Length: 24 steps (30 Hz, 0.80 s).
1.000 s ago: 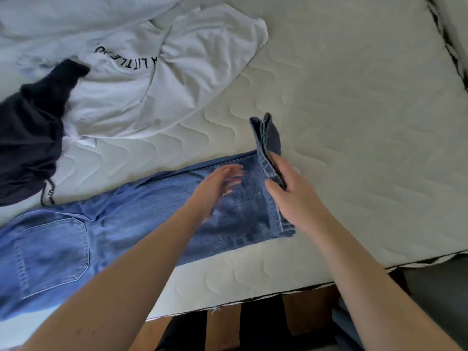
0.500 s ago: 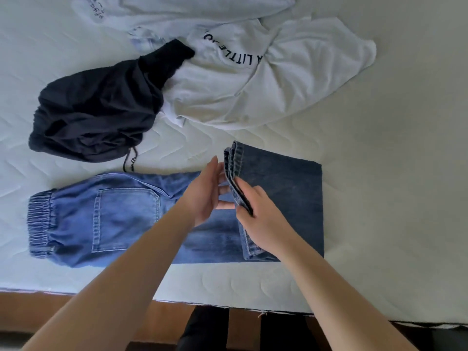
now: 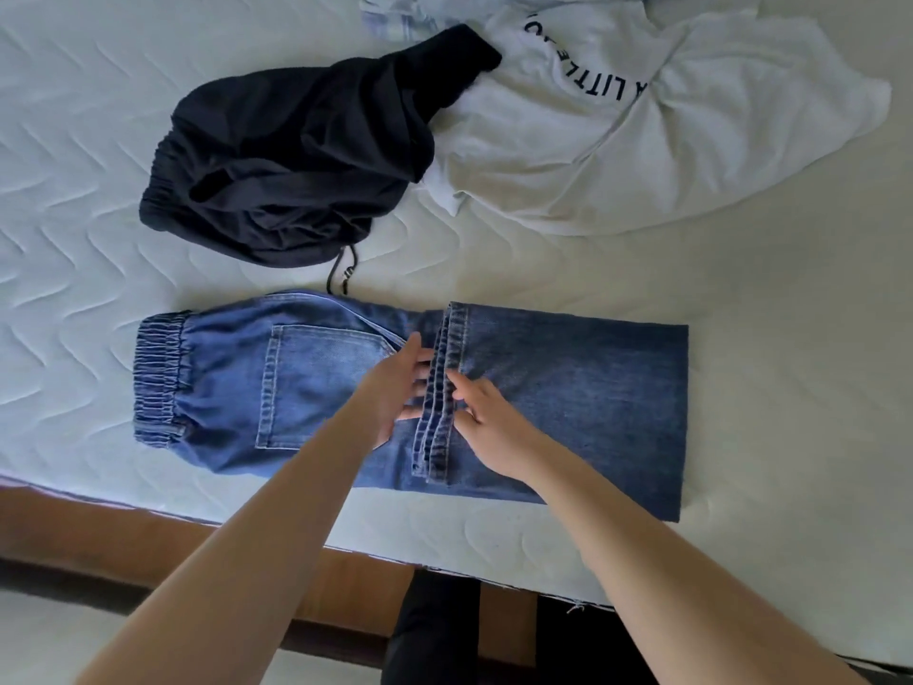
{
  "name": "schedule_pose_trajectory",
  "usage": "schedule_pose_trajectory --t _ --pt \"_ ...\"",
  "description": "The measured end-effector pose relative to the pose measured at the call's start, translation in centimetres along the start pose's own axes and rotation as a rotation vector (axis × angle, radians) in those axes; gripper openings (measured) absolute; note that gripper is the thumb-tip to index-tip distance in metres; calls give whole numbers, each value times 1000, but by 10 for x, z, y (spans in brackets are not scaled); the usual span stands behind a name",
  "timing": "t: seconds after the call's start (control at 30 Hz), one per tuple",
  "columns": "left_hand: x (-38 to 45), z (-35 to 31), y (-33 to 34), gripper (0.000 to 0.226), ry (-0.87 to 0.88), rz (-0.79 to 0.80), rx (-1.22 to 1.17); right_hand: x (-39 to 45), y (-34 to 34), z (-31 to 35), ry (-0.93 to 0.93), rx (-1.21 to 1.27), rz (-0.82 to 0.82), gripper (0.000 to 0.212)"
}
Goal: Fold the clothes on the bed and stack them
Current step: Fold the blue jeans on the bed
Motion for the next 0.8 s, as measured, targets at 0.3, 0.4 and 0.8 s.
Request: schedule_pose_trajectory --t 0.3,0.4,0.8 --pt "4 11 7 12 288 -313 597 -29 -29 -49 -11 -224 -368 49" --pt "1 19 2 4 316 -338 560 -33 -37 -61 6 -474 -399 56" --pt "5 2 13 57 475 -646 554 -14 -37 -100 24 -693 -256 65"
Point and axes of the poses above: each hand's wrist, its own x-axis towards the middle knuckle, its own y-axis out of the palm, z = x × y, the point moved 1 cm from there along x, towards the middle knuckle, and after that the axes turned 12 degrees about -y, right-handed, at the moved point
